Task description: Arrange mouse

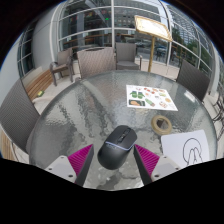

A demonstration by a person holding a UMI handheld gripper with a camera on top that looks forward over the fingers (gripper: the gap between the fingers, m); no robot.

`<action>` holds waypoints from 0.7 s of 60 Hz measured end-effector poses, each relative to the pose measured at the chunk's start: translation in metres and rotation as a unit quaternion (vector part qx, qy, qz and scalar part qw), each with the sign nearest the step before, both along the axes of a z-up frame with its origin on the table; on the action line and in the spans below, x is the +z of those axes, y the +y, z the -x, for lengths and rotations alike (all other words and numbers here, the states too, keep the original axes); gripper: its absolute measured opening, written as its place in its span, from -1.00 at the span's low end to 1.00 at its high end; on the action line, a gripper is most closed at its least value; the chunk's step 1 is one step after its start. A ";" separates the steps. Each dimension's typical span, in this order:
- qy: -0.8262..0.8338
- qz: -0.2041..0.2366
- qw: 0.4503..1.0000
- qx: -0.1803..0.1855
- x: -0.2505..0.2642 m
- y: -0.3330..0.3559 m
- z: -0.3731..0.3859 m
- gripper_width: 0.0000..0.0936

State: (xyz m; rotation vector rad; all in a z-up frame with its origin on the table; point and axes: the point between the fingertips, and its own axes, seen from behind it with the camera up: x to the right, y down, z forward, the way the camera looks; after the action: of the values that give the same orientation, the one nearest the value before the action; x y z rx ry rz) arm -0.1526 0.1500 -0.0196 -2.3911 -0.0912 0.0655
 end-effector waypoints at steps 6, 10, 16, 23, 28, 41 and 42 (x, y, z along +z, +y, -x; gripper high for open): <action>0.002 -0.002 1.000 0.008 0.001 0.023 0.010 0.72; 0.005 -0.003 1.000 0.022 0.002 0.033 0.020 0.71; -0.002 -0.001 1.000 0.020 0.001 0.045 0.022 0.46; 0.002 -0.002 1.000 0.003 0.000 0.049 0.019 0.04; 0.010 -0.001 1.000 -0.005 0.001 0.049 0.018 -0.13; 0.018 0.010 1.000 0.022 0.024 0.049 0.018 -0.33; 0.015 0.006 1.000 0.026 0.033 0.049 0.016 -0.33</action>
State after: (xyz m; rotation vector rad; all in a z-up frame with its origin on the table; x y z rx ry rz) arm -0.1687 0.1992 0.0132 -2.3998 -0.1379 0.1267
